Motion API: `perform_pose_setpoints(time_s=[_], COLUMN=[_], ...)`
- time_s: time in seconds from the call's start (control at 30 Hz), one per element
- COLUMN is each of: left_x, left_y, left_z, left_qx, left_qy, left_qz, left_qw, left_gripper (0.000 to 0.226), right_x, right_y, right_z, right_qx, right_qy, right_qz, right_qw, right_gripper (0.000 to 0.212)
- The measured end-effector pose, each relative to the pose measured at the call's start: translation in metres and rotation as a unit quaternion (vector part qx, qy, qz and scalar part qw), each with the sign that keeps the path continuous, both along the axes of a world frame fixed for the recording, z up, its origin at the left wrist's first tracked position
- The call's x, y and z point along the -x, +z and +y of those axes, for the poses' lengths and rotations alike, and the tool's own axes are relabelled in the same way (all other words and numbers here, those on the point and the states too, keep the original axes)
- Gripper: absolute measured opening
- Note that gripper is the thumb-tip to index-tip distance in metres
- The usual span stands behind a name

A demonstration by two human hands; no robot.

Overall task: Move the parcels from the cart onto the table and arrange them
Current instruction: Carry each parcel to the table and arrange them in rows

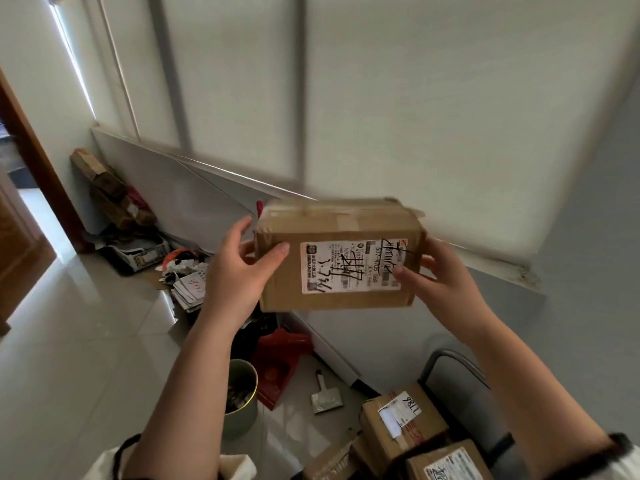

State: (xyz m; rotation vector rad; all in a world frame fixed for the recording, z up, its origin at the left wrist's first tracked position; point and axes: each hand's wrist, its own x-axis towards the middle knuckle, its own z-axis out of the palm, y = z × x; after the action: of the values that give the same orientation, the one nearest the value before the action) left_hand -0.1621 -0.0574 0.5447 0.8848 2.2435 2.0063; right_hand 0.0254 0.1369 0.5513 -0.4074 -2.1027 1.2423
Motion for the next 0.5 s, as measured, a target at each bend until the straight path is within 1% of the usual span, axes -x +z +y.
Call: perform_pose_setpoints(time_s=[0.1, 0.2, 0.23, 0.3, 0.37, 0.47, 0.5], left_x=[-0.007, -0.013, -0.015, -0.017, -0.02, -0.021, -0.019], left_y=[-0.012, -0.019, -0.021, -0.022, -0.02, -0.011, -0.009], left_z=[0.005, 0.01, 0.011, 0.014, 0.014, 0.007, 0.004], left_qx=[0.039, 0.056, 0.057, 0.052, 0.025, -0.048, -0.057], left_qy=[0.033, 0.031, 0.027, 0.017, -0.008, -0.111, -0.151], left_qz=[-0.056, -0.109, -0.119, -0.124, -0.122, -0.094, -0.075], left_qw=[0.997, 0.992, 0.991, 0.991, 0.992, 0.988, 0.984], left_gripper=[0.054, 0.03, 0.025, 0.023, 0.029, 0.043, 0.045], right_x=[-0.008, -0.018, -0.022, -0.028, -0.036, -0.046, -0.048], right_y=[-0.01, -0.016, -0.016, -0.017, -0.012, 0.001, 0.006], right_z=[-0.006, -0.009, -0.009, -0.005, -0.001, 0.006, 0.009], right_qx=[0.012, 0.044, 0.049, 0.069, 0.102, 0.132, 0.132], right_qy=[0.025, 0.047, 0.048, 0.058, 0.086, 0.134, 0.141], right_qz=[-0.038, -0.069, -0.076, -0.072, -0.043, 0.008, 0.025], right_qw=[0.999, 0.996, 0.995, 0.993, 0.99, 0.982, 0.981], right_gripper=[0.031, 0.036, 0.041, 0.058, 0.067, 0.072, 0.072])
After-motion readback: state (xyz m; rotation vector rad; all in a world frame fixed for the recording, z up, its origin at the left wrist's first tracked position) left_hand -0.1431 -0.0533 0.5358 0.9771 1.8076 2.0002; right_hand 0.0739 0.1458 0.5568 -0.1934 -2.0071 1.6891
